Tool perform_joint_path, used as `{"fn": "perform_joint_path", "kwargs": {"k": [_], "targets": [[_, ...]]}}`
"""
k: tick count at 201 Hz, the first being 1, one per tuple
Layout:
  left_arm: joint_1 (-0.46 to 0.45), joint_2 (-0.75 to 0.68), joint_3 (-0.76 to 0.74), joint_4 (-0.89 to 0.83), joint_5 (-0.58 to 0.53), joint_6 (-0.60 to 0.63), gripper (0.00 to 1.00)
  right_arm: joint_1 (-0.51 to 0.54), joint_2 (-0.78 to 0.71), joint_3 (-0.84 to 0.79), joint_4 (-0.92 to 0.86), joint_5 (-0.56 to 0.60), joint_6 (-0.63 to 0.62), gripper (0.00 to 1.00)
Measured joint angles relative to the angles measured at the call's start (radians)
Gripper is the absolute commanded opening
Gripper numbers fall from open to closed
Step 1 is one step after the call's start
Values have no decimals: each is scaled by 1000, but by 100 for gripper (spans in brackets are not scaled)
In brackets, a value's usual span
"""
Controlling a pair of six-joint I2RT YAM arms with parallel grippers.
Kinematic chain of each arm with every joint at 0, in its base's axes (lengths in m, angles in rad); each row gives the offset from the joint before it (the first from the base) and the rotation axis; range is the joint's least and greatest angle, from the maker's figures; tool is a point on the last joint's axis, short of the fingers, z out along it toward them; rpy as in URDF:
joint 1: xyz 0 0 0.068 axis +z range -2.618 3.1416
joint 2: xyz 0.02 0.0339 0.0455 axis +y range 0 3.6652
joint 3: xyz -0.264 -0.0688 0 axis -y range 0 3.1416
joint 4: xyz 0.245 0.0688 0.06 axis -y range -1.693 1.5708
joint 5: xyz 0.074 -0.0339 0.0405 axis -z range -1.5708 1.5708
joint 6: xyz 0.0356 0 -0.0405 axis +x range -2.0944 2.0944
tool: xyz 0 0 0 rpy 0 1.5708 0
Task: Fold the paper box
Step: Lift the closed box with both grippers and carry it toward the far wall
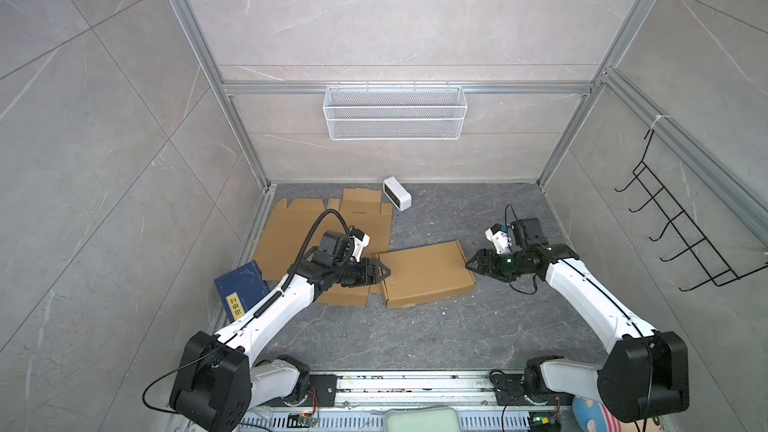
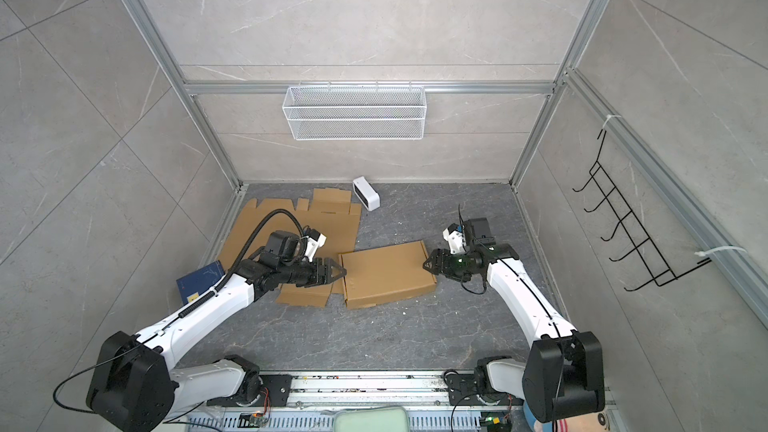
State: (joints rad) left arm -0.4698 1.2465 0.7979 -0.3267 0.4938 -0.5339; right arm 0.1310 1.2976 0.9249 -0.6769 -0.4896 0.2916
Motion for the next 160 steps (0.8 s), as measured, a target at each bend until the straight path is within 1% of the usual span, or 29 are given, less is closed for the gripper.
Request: {"fn": "perform_joint_path", "kwargs": {"k": [31,65,91,112,139,160], "targets": [[-68,103,-8,29,-71,-45,73,-1,99,-14,53,27,8,70],[-119,234,-5,94,-106,-86,70,-1,197,-14,115,50,26,69],[-150,349,45,131,-119,-102,69,-2,254,-3,144,76,38,69],[-172,452,161,146,-126,-106,68,-21,283,31,154,114,50,69],[-182,591,328,171,-126,-110,68,-100,336,108,161,154,57,69],[-192,711,480,177,-125,-111,68,-158,406,189,163,190,56,69]]}}
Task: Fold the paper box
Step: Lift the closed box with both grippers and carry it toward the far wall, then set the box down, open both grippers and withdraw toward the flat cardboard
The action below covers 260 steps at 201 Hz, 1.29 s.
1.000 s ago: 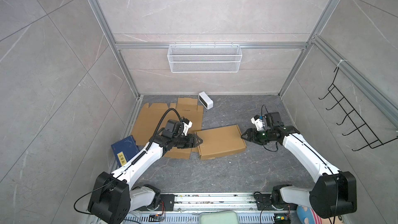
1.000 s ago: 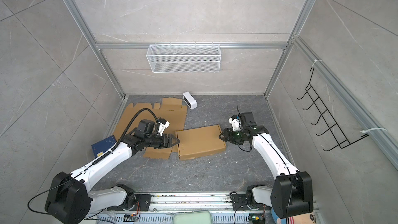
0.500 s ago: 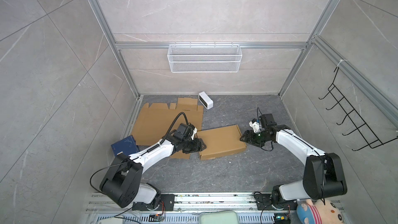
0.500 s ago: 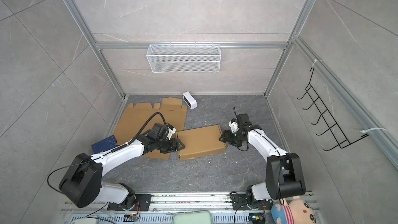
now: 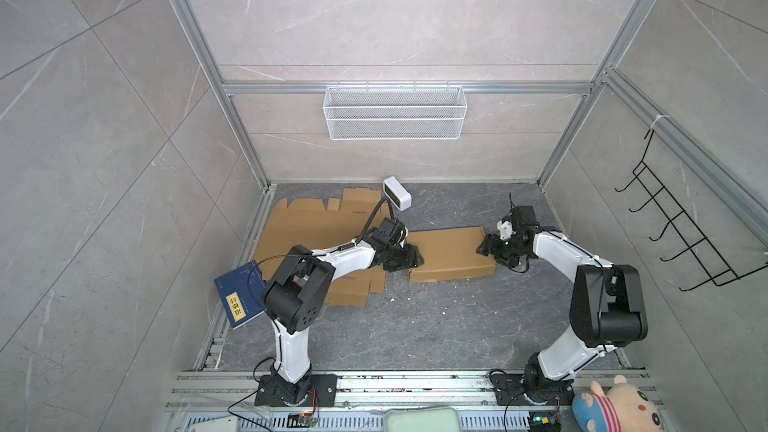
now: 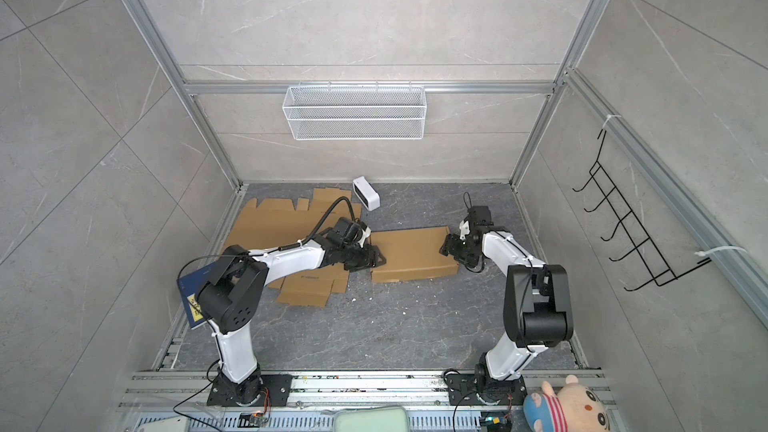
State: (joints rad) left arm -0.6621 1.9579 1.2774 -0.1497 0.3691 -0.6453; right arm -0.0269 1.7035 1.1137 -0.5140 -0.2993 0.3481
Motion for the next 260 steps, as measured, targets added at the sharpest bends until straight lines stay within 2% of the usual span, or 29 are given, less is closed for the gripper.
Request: {"fn": "perform_joint_path", "kwargs": {"k": [44,79,96,102,108,135,168,216,246,260], "targets": [[-11,264,332,2,34,-6,68,-112,156,182,-13,56,-2,69],[-16,420,553,-3,57,-20,68,-147,304,381,-43,115,-19,71],[-17,484,645,-4,58,-34,68,-148,380,488,-74,153,-34,80],[-18,504,677,-5,59,-39,68,-148,398,518,-83,166,-42,87],[-19,523,710,-11,60,-44,68,-148,410,541,-92,180,-52,99],[-36,583,800,-13,59,-53,69,-142,407,557,-131,261,-86,100],[-52,639,893,-29,56,-62,69,-141,350,548,-165,335,-109,100],[-74,747,1066,-45,51,-90,71,-104,164,519,-178,464,-128,100],[-87,783,1128,-55,52,-95,74,31,-39,373,-114,677,-153,99],[-91,783,1133,-78,51,-72,76,96,-137,296,-79,702,-132,100]]}}
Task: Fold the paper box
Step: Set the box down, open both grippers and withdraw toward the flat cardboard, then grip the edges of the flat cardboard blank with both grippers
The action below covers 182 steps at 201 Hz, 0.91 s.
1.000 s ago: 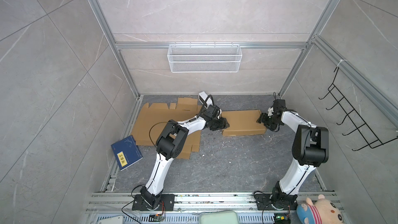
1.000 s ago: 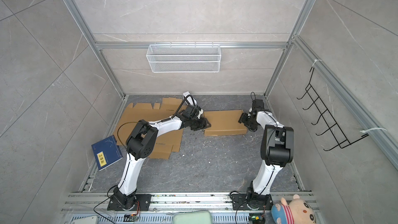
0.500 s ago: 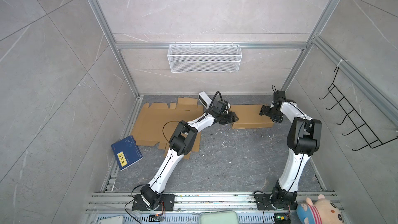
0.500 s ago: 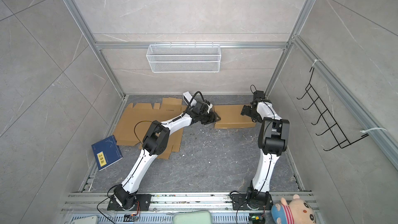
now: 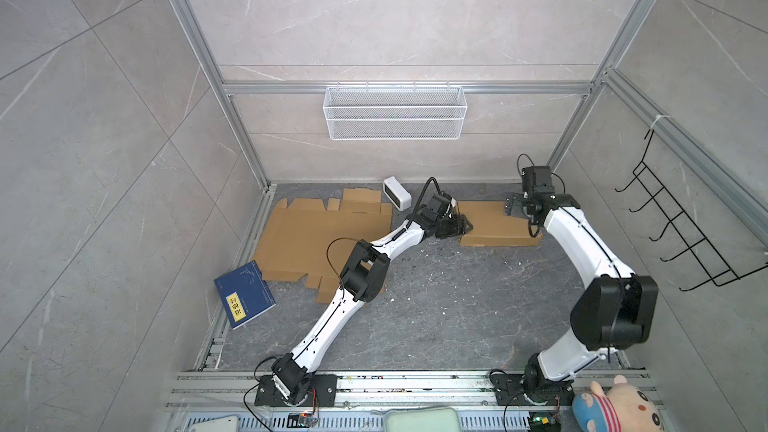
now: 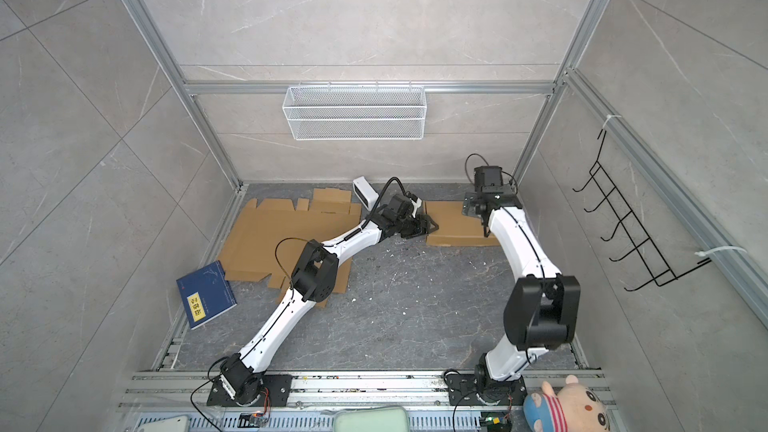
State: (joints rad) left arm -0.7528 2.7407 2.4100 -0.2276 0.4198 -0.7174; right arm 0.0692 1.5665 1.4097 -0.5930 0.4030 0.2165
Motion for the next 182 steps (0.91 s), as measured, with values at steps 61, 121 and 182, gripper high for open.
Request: {"fn": "perform_joint_path", "kwargs": {"k": [61,121,182], "targets": [[16,-288,-371,-80,-99,227,93,-4,-67,-6,21,-327,112,79],[90,-840,-833,-113,-342,364,96,277,-70,-176,47,-463,320,68],[407,-1385,-1374,-101,-506,322,99,562,43,-246,195,-468,558,62]]}}
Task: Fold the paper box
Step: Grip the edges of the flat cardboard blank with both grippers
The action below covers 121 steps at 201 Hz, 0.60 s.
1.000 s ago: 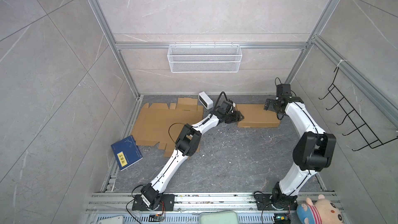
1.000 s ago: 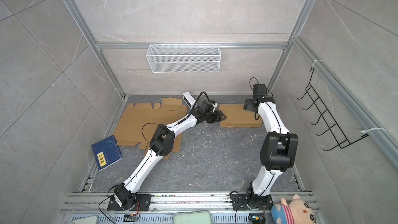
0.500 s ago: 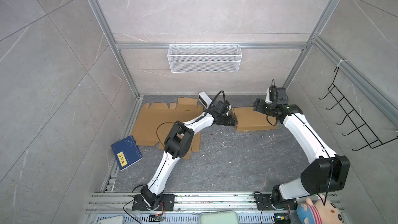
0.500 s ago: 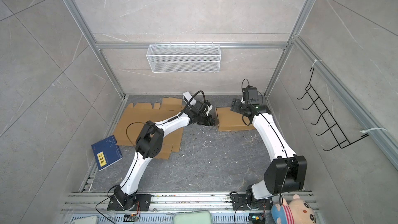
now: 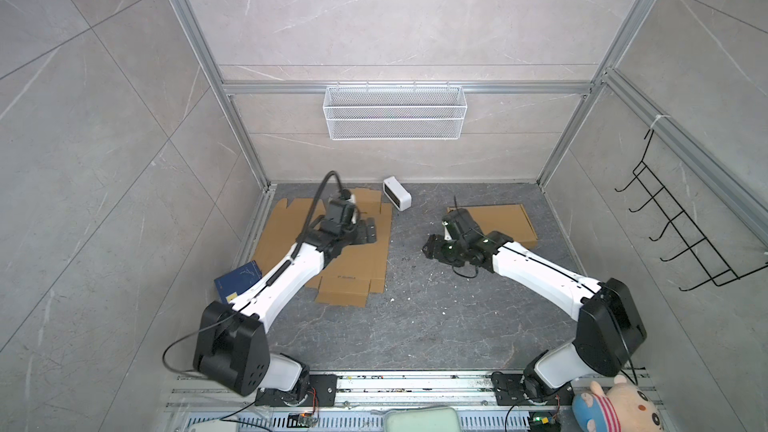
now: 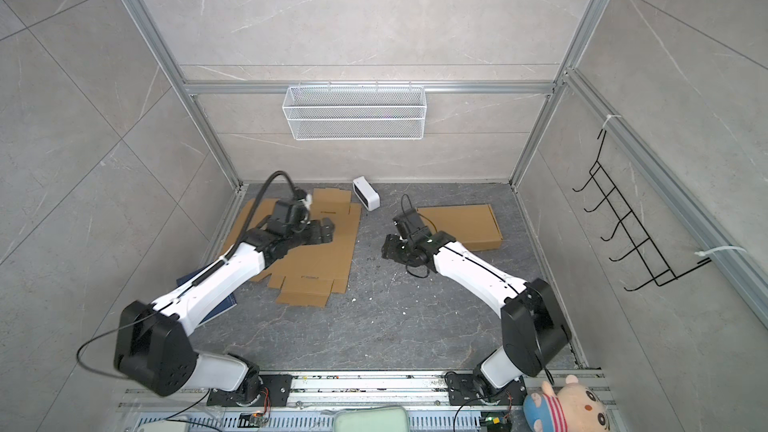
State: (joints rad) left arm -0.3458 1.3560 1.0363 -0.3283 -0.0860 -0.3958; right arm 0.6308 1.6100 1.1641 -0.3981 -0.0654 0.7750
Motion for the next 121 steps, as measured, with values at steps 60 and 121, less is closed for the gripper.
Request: {"fn": "perform_joint_path", "kwargs": {"k": [60,121], "targets": [[200,-50,-201,59,92,-68,81,102,305,151,119,-24,140,58],[241,75,-307,228,179,-187,69,107,468,266,192,-89,183,59]]}}
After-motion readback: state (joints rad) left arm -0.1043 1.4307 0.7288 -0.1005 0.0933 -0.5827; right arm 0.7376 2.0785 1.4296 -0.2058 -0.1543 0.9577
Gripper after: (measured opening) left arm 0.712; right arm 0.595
